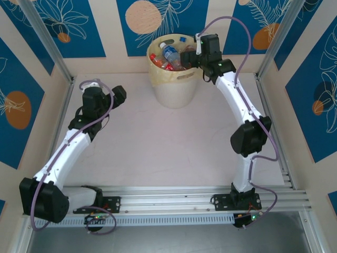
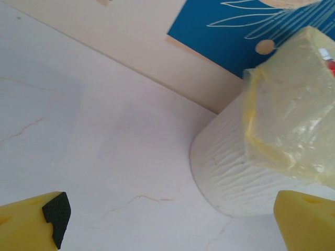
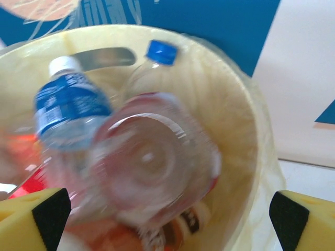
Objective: Put the plastic bottles in the bin
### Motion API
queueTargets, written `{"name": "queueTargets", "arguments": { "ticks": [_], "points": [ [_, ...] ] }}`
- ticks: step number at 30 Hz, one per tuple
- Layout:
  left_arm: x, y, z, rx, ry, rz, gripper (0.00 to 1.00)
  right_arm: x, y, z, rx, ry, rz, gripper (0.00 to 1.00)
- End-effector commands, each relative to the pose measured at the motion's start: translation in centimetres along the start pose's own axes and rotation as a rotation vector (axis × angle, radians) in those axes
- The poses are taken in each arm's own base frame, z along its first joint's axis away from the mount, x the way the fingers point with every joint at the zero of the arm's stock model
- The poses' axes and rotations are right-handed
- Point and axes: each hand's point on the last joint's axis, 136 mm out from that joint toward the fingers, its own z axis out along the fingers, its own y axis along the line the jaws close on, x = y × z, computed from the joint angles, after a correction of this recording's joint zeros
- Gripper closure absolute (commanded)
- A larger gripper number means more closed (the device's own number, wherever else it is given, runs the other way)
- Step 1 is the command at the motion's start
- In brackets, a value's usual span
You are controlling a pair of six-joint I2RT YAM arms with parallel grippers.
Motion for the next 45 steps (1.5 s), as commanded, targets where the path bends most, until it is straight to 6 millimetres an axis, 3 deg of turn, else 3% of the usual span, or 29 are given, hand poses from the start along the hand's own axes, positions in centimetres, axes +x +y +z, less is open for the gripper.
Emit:
{"name": "queueTargets", "arguments": {
  "ticks": [1, 9, 16, 26, 32, 38, 42, 45],
  "points": [
    [-1.0, 3.1, -1.0, -0.1, -0.098, -0.003, 0.0, -2.4, 1.2, -6.4, -0.06, -0.086, -0.052, 0.0],
    [-0.5, 10.7, -3.3, -0.324, -0.228, 0.056, 0.0, 0.3, -2.5, -14.2, -0.046, -0.252, 0.098, 0.01],
    [0.8, 15.3, -4.0, -0.447, -0.247, 0.098, 0.0, 6.9, -8.7, -18.2, 0.083, -0.337, 0.275, 0.01],
    [3.7, 18.8, -0.7, -0.475, -0.198, 0.281, 0.0, 19.4, -14.9, -16.2, 0.33, -0.205, 0.386, 0.01],
    [6.4, 18.1, 2.4, -0.333, -0.117, 0.396, 0.0, 25.2, -15.7, -12.9, 0.316, -0.125, 0.427, 0.01],
    [8.9, 15.5, 5.4, -0.115, -0.067, 0.484, 0.0, 27.4, -15.0, -10.3, 0.26, -0.05, 0.403, 0.01],
    [10.2, 14.2, 5.3, 0.001, -0.109, 0.526, 0.0, 28.1, -14.6, -9.3, 0.227, -0.024, 0.369, 0.01],
    [10.3, 14.6, 5.0, -0.015, -0.138, 0.523, 0.0, 28.6, -14.3, -8.7, 0.206, -0.011, 0.344, 0.01]
  ]
}}
